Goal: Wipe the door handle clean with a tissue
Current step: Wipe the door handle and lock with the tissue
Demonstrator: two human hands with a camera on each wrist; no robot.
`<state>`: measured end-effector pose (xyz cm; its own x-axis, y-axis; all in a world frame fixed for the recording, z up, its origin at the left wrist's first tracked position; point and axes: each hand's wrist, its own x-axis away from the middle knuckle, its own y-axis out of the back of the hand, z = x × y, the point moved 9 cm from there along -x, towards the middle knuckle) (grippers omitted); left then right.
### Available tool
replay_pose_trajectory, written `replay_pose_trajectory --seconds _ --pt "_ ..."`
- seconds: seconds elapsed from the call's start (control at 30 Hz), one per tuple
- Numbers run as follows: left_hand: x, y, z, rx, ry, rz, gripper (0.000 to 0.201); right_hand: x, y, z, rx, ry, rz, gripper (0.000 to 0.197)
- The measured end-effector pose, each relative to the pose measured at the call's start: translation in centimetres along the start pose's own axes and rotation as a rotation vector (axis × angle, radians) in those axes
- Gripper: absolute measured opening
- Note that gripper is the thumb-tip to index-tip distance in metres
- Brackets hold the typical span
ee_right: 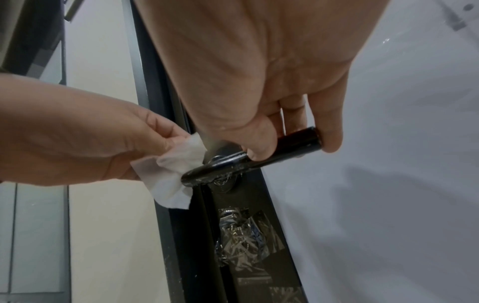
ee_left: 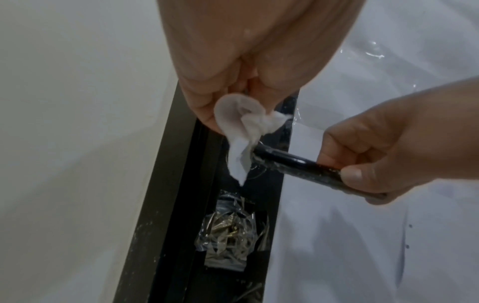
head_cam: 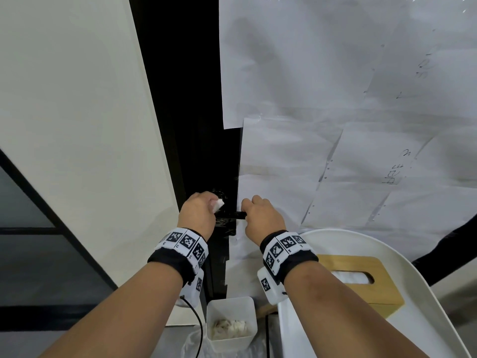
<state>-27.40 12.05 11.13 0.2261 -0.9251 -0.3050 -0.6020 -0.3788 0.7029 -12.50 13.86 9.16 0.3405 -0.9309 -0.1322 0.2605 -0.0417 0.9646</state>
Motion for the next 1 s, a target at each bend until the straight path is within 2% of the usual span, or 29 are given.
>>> replay_pose_trajectory --seconds 0.1,0.43,0.57,0.7,0.87,1.0 --pt "-0.3 1.1 -0.4 0.145 0.032 -0.053 0.019 0.0 0.1 0.0 -0.001 0.002 0.000 0.026" --pt "0.2 -1.1 0.9 0.498 0.178 0.098 0.019 0.0 0.0 0.1 0.014 0.003 -0.002 0.026" --pt "-0.4 -0.6 1.8 0.234 0.120 0.028 0.018 0.1 0.1 0.1 0.013 0.007 0.000 0.026" --pt "-0.1 0.1 0.6 0.036 -0.042 -0.055 0.027 0.1 0.3 0.2 0.011 0.010 -0.008 0.025" --pt "0.7 -1.3 -0.8 -0.206 -0.270 0.010 0.026 0.1 0.2 0.2 0.008 0.004 -0.005 0.025" --pt "0.8 -1.6 -1.0 -0.279 -0.255 0.016 0.017 0.1 0.1 0.1 0.001 0.001 -0.006 0.025"
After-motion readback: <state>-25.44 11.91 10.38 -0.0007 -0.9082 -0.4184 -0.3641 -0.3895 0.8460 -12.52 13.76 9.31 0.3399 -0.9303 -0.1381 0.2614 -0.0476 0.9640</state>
